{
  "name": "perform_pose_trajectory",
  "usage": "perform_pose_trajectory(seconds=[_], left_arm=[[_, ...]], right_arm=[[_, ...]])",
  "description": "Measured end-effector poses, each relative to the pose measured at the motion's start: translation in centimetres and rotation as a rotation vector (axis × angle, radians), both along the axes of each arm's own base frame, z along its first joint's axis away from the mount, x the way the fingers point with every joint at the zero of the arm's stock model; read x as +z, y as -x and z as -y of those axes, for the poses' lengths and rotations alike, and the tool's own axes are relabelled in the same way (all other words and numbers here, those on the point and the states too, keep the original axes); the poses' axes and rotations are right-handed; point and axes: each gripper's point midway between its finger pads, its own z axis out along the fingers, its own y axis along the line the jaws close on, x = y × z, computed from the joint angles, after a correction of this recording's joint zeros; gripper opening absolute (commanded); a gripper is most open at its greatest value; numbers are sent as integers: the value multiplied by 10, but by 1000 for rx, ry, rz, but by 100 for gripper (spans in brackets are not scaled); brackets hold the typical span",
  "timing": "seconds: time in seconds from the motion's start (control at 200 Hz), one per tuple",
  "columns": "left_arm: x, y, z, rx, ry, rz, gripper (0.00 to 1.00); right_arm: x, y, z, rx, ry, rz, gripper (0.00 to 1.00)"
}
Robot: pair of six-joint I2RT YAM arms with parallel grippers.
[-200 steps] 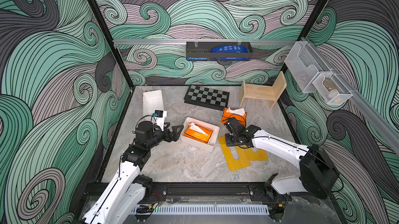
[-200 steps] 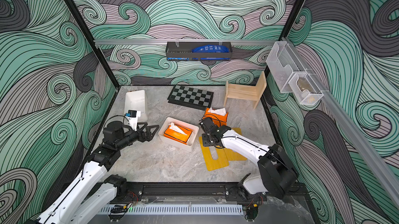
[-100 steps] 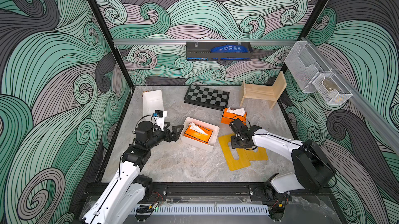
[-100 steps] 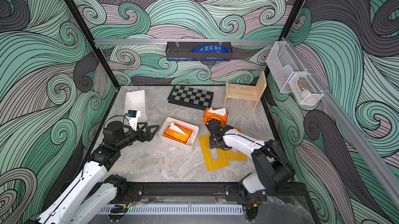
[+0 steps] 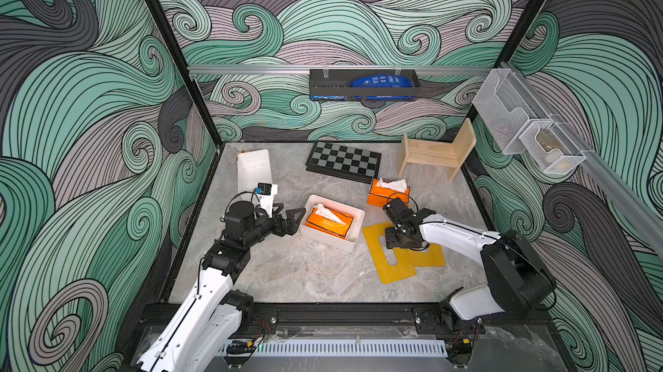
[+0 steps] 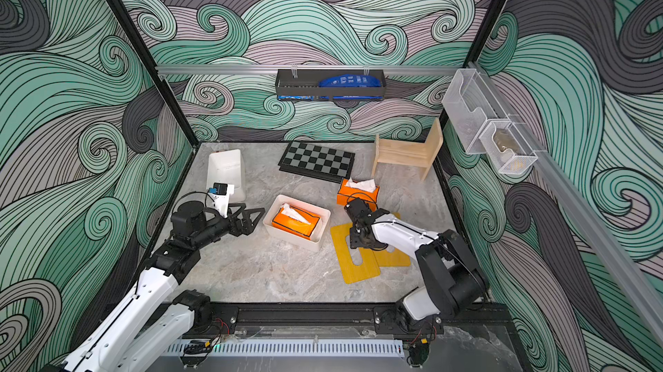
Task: Put the tissue paper into the tissue box
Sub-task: Pick up the box lid from the center of the board.
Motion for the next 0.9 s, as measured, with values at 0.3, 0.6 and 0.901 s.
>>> perform_pose_trajectory(seconds=[0.3,0.6,0.901], left_arm=[[3,1,0,-3,4,11,99],[4,1,0,-4,5,14,99],[4,1,1,-4,5,14,99]], right_arm=[[-6,7,0,8,-5,-28,69],[-6,5,-6,31,4,-35,65],[-6,1,-24,100,8,-33,64]])
